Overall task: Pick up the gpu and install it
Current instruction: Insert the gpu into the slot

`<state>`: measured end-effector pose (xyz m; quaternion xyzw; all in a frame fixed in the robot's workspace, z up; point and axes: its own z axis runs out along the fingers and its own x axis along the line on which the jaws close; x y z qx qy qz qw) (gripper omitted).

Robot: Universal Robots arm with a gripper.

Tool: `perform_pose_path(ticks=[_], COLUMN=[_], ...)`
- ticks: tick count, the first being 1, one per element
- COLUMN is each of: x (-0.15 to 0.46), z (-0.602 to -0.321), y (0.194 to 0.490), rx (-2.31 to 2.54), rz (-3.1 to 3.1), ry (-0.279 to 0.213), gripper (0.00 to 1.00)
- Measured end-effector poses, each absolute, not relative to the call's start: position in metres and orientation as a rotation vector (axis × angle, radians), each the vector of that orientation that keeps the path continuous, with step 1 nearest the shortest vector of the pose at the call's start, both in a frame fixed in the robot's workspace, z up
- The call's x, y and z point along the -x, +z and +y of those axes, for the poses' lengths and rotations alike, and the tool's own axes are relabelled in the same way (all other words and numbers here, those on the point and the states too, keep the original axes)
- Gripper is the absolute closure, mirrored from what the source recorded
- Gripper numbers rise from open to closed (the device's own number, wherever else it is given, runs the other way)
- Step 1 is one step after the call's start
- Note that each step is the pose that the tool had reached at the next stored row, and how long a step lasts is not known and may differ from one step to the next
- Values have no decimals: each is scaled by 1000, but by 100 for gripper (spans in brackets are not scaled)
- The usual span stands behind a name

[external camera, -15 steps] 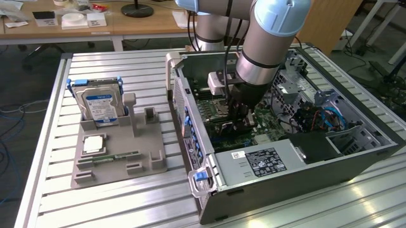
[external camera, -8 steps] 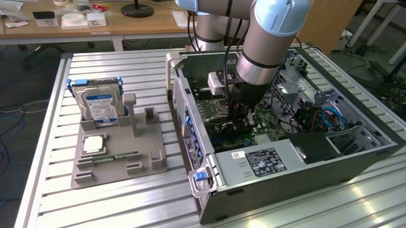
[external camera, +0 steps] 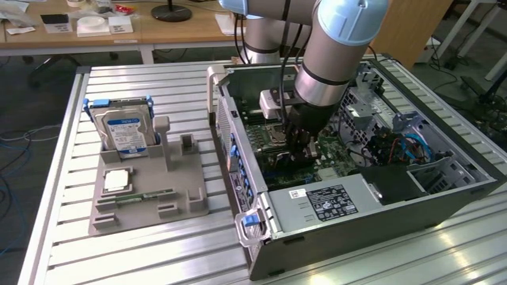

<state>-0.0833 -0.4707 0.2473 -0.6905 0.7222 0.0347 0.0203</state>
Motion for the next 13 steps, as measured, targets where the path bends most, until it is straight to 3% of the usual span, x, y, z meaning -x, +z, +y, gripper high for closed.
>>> perform_pose_path(ticks=[13], x=[83], z=[-471], y=[246], rx=[2142], rz=[2240], ry=[108], gripper=[73])
